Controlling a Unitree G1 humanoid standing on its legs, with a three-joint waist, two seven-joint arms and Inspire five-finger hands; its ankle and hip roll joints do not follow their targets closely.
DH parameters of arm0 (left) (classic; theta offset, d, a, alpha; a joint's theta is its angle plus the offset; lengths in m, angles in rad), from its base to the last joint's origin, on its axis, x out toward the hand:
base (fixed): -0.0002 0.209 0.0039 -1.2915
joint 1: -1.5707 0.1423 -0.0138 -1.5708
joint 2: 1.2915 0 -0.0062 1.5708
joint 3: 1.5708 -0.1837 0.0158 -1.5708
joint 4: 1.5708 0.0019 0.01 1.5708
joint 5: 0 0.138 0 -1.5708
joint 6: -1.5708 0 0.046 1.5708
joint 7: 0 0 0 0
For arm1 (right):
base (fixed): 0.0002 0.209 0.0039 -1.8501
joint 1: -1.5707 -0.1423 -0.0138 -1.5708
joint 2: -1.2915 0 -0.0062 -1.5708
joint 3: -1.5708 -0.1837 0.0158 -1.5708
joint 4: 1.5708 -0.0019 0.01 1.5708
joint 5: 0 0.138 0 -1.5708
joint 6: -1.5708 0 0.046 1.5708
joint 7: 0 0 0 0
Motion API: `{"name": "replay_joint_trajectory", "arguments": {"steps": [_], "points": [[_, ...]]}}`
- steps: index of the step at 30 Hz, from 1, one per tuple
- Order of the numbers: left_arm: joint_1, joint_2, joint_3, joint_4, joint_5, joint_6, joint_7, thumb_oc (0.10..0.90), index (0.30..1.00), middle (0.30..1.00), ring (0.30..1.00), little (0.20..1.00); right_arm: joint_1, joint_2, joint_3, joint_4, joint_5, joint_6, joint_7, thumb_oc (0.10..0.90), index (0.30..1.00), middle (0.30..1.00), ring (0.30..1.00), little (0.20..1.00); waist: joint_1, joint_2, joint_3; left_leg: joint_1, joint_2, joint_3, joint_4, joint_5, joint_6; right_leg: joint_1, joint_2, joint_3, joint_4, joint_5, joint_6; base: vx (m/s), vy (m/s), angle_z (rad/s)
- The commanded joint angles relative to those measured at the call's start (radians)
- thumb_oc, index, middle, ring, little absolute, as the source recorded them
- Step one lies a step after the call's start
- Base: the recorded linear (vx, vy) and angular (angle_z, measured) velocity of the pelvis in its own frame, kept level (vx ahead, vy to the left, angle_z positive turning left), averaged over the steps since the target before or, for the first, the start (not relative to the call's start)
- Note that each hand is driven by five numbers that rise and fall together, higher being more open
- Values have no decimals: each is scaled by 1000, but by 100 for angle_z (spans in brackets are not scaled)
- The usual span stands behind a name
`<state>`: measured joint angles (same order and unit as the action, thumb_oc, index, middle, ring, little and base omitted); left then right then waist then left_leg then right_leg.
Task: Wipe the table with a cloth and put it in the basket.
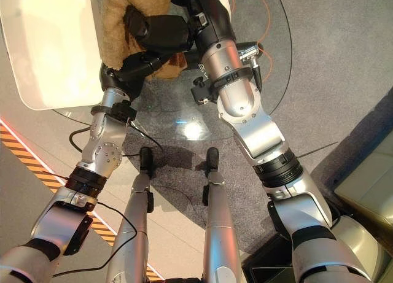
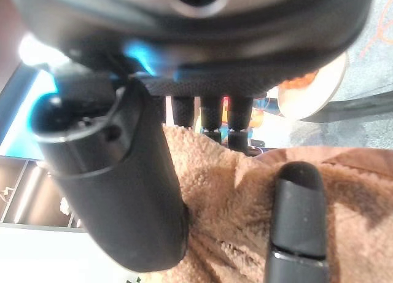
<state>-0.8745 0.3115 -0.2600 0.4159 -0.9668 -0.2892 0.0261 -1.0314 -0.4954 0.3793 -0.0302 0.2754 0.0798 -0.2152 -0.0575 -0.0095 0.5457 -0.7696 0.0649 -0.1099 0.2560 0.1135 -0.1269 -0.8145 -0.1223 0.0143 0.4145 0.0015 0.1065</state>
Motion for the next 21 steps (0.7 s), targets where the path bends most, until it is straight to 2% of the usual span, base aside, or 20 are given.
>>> {"name": "replay_joint_trajectory", "arguments": {"steps": [1, 21], "points": [[-134, -23, 22, -117, -1, -70, -85, 100, 300, 300, 300, 200, -123, 64, -105, -186, 27, -135, 12, 800, 900, 900, 900, 900, 16, -44, -26, 64, -74, 98, -11, -61, 96, 102, 106, -43, -107, -12, -49, 0, 0, 0], [-135, -23, 29, -108, -3, -78, -84, 100, 300, 300, 300, 200, -125, 63, -113, -185, 29, -142, 11, 800, 900, 900, 900, 900, 14, -43, -26, 61, -75, 97, -9, -64, 97, 100, 105, -42, -108, -12, -48, 0, 0, 0]]}}
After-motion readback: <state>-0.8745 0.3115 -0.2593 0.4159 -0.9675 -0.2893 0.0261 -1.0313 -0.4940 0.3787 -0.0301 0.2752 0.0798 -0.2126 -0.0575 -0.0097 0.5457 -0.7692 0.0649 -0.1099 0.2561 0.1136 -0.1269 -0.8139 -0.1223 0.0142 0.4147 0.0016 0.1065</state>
